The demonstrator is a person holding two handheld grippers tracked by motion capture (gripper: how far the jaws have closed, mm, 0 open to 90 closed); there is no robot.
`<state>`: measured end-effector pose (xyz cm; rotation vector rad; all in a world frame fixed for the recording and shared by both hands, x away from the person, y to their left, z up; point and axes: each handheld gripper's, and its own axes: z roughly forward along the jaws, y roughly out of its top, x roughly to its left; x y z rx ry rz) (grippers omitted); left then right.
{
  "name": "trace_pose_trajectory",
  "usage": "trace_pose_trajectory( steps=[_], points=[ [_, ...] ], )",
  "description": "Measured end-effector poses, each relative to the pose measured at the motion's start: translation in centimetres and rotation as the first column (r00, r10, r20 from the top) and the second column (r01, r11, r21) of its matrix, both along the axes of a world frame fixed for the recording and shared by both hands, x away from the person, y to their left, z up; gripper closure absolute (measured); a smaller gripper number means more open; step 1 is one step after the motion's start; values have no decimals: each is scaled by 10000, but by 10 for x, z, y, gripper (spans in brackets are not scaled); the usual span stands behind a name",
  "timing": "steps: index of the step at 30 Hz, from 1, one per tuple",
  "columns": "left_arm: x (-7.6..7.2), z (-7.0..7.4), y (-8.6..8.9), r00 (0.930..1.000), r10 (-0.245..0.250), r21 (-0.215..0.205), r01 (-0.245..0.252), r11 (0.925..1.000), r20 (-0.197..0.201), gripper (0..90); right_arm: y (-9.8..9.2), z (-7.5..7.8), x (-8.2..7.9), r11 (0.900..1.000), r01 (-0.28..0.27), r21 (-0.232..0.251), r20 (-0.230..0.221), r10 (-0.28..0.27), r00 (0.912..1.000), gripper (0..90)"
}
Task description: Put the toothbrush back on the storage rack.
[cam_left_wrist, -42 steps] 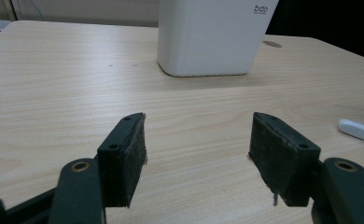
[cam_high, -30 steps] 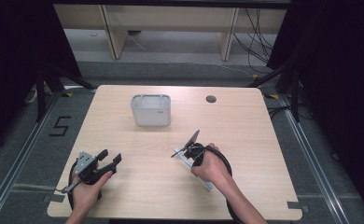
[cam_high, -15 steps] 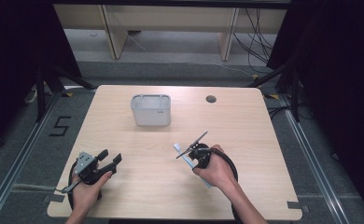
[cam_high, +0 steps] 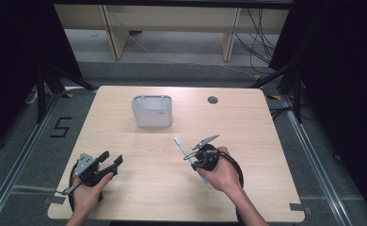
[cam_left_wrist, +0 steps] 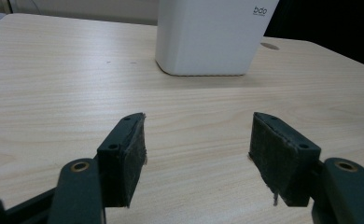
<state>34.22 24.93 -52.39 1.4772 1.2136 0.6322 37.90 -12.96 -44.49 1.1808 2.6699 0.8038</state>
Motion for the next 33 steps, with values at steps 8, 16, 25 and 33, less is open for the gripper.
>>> trace_pose_trajectory(
  steps=[8,16,25,33],
  points=[
    [0,0,0,10000,-16,-31,16,10000,-13,352,-7,-5,-1,9964,-189,828,1130,95,9936,841],
    [0,0,0,10000,-2,-45,2,10000,-18,352,-8,-9,-4,9864,-528,1555,1850,235,9825,840],
    [-1,0,0,10000,10,-28,-10,10000,-47,353,-8,-17,-7,9597,-1077,2594,2941,277,9554,840],
    [-1,0,0,10000,33,-80,-33,10000,-16,356,-8,-22,-10,9403,-1158,3200,3649,-96,9310,840]
  ],
)
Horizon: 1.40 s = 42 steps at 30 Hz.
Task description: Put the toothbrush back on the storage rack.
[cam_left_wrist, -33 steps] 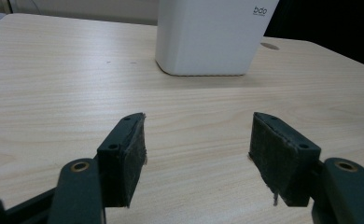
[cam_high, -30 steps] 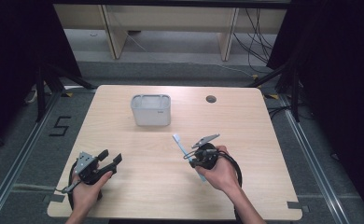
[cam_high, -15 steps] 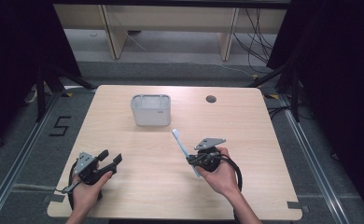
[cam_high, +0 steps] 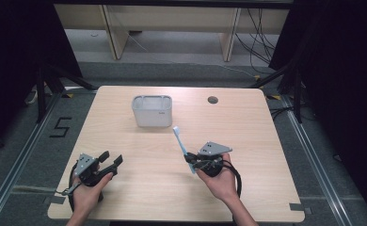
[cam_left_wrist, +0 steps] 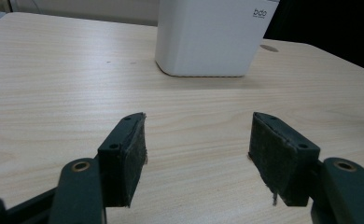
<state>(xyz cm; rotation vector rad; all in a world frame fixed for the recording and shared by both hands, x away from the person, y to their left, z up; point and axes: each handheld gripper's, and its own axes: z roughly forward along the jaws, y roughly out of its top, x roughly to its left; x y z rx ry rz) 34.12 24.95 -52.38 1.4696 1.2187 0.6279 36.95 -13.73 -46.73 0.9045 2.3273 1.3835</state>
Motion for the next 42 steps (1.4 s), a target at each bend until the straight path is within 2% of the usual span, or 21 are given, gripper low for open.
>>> trace_pose_trajectory(
  steps=[1,2,4,8,9,13,14,15,17,18,20,21,22,25,26,32,35,36,38,41,42],
  points=[
    [0,0,0,10000,0,0,0,10000,0,357,0,0,0,10000,0,0,0,0,10000,840],
    [1,-1,0,9998,-67,-88,69,9999,170,356,0,-2,0,9997,58,245,180,-62,9998,840],
    [0,0,0,10000,-32,50,32,10000,40,357,1,-3,-1,9988,236,419,13,-237,9997,840],
    [-1,0,0,10000,-33,-15,33,10000,65,359,1,-6,-2,9973,320,662,195,-334,9993,840],
    [-1,0,0,10000,-29,-59,29,10000,81,359,0,-6,0,9974,274,664,473,-306,9984,840],
    [-1,0,1,9999,-33,-98,34,9999,97,366,2,-7,0,9951,405,905,383,-441,9983,840],
    [-1,0,1,9999,-32,-133,34,9999,134,366,2,-7,0,9951,405,905,383,-441,9983,840],
    [-1,-1,1,9996,-41,-214,46,9998,264,385,1,-8,1,9936,399,1058,627,-468,9969,840],
    [-1,0,3,9993,5,-113,-1,9999,365,392,2,-7,0,9892,552,1360,361,-607,9975,840],
    [0,0,3,9991,-15,-201,24,9998,420,393,2,-7,1,9901,509,1307,549,-585,9968,840],
    [0,0,4,9989,-36,-291,50,9996,470,394,3,-7,2,9869,499,1531,562,-591,9967,841],
    [-1,1,3,9989,-40,-311,55,9995,473,394,2,-7,3,9884,491,1436,846,-616,9945,840],
    [-1,2,3,9986,-38,-321,55,9995,525,393,4,-6,0,9857,579,1585,521,-669,9964,840],
    [-1,2,3,9981,-78,-368,100,9993,612,393,5,-6,0,9850,589,1619,641,-701,9955,840],
    [-2,3,2,9983,-55,-354,76,9993,573,392,5,-6,1,9845,472,1686,816,-616,9948,840],
    [0,3,4,9979,10,-427,18,9991,648,381,4,-5,2,9805,400,1923,998,-600,9932,840],
    [0,4,4,9977,4,-475,29,9989,678,374,4,-4,0,9785,553,1987,837,-732,9938,840],
    [0,4,4,9977,-7,-471,39,9989,675,371,4,-5,2,9786,375,2024,1147,-617,9915,840],
    [2,4,4,9966,-40,-605,90,9981,820,370,4,-5,1,9767,377,2115,1049,-610,9926,840],
    [0,7,3,9969,-73,-520,114,9986,778,370,6,-6,1,9753,317,2187,1143,-579,9918,840],
    [0,8,3,9971,-116,-523,156,9985,758,371,6,-5,1,9779,265,2074,1512,-588,9868,840]
  ],
)
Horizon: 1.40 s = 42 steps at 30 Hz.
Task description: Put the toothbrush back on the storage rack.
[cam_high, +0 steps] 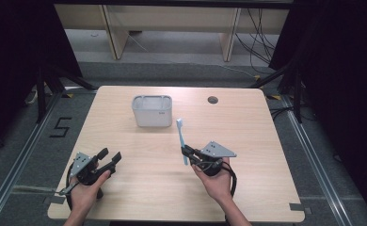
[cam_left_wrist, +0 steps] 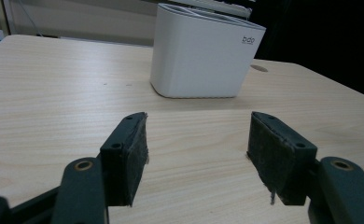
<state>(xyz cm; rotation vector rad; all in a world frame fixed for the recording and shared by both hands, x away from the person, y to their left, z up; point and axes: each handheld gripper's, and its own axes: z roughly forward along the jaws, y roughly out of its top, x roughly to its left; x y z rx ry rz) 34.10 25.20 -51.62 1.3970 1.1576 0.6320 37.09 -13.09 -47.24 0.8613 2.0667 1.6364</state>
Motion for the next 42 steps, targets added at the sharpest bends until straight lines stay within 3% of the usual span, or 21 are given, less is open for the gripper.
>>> trace_pose_trajectory(
  steps=[2,4,5,6,11,15,17,18,21,22,28,33,35,36,37,38,42],
  points=[
    [-1,2,-1,10000,-75,-68,75,9999,-58,371,2,1,-2,9999,-18,163,-231,22,9997,840],
    [-1,4,-4,9997,-232,-237,232,9994,5,371,4,2,-4,9993,-25,374,-60,27,10000,840],
    [-1,5,-5,9994,-346,-290,348,9990,64,370,4,3,-5,9993,-41,384,-203,49,9998,840],
    [-2,8,-8,9991,-427,-122,426,9990,-74,366,4,3,-4,9993,-106,360,-53,108,9999,840],
    [-4,12,-15,9980,-625,-286,622,9977,-82,355,6,4,-6,9982,-4,592,-45,7,10000,840],
    [-4,16,-20,9962,-851,-429,842,9955,-203,355,7,4,-7,9984,-74,557,-7,74,10000,840],
    [-3,17,-22,9949,-1007,-635,1002,9929,-55,356,9,4,-7,9982,-11,601,-96,16,10000,840],
    [-4,19,-23,9950,-981,-568,969,9937,-185,356,9,4,-6,9987,-91,504,61,88,9999,840],
    [-3,22,-25,9940,-1093,-606,1088,9922,-62,356,12,3,-5,9991,-68,422,131,63,9999,840],
    [-3,23,-25,9939,-1096,-620,1089,9921,-80,356,14,3,-6,9983,-88,571,-150,97,9998,840],
    [0,33,-30,9908,-1353,-783,1348,9878,-9,356,22,1,-5,9988,-121,471,82,117,9999,840],
    [1,47,-42,9843,-1758,-878,1767,9803,176,364,30,0,-4,9992,-187,340,229,180,9996,839],
    [4,55,-51,9779,-2060,-895,2085,9739,365,370,31,0,-5,9996,-133,262,-7,133,9999,840],
    [4,55,-51,9779,-2060,-895,2085,9739,365,372,31,0,-5,9996,-133,262,-7,133,9999,840],
    [4,58,-54,9763,-2138,-808,2158,9731,327,374,32,-1,-3,9993,-146,346,207,139,9997,840],
    [7,62,-60,9695,-2398,-923,2436,9655,507,376,32,-1,-4,9994,-124,322,129,120,9998,840],
    [8,68,-68,9665,-2536,-853,2562,9629,403,391,35,-2,-5,9993,-80,378,-108,84,9999,839]
  ],
)
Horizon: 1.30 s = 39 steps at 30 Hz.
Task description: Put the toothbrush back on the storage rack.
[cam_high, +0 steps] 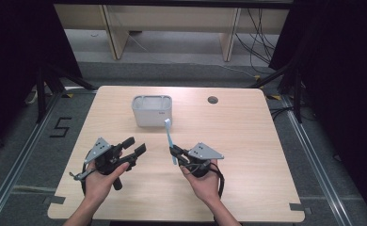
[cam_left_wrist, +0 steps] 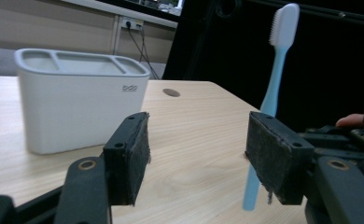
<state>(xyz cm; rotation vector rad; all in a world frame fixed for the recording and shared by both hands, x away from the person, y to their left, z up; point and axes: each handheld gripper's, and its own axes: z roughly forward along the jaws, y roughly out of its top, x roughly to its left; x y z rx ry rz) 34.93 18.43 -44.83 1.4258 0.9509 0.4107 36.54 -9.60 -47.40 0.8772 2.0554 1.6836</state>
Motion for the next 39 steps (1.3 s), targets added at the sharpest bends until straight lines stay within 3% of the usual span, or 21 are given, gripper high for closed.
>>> trace_pose_trajectory(
  steps=[1,5,9,13,16,17,18,28,29,39],
  points=[
    [1,4,-5,9999,-116,-17,117,9999,105,394,0,0,2,10000,-39,-79,325,42,9995,840],
    [4,9,-11,9982,-399,-1,399,9992,446,405,4,0,1,9999,-98,-82,154,100,9998,840],
    [4,14,-19,9988,-425,-41,427,9991,237,420,5,0,1,9999,-117,-68,337,120,9994,840],
    [7,17,-26,9980,-595,2,595,9982,231,451,8,0,1,9998,-193,-84,89,194,9998,840],
    [10,17,-32,9966,-768,174,763,9969,313,463,9,-1,2,9996,-34,-269,452,46,9990,840],
    [11,16,-34,9961,-809,240,801,9965,350,470,11,-2,1,9999,-135,-46,194,136,9997,840],
    [11,16,-36,9957,-852,327,840,9959,357,478,11,-2,1,9998,-156,-144,181,159,9997,840],
    [17,12,-50,9915,-1171,586,1137,9918,574,569,14,-2,2,9997,-118,-221,331,126,9994,839],
    [18,12,-51,9917,-1148,576,1115,9921,574,575,15,-2,1,9998,-133,-163,140,136,9998,839],
    [22,7,-59,9897,-1282,839,1227,9889,636,656,16,-2,1,9998,-158,-135,174,161,9997,839]
  ],
)
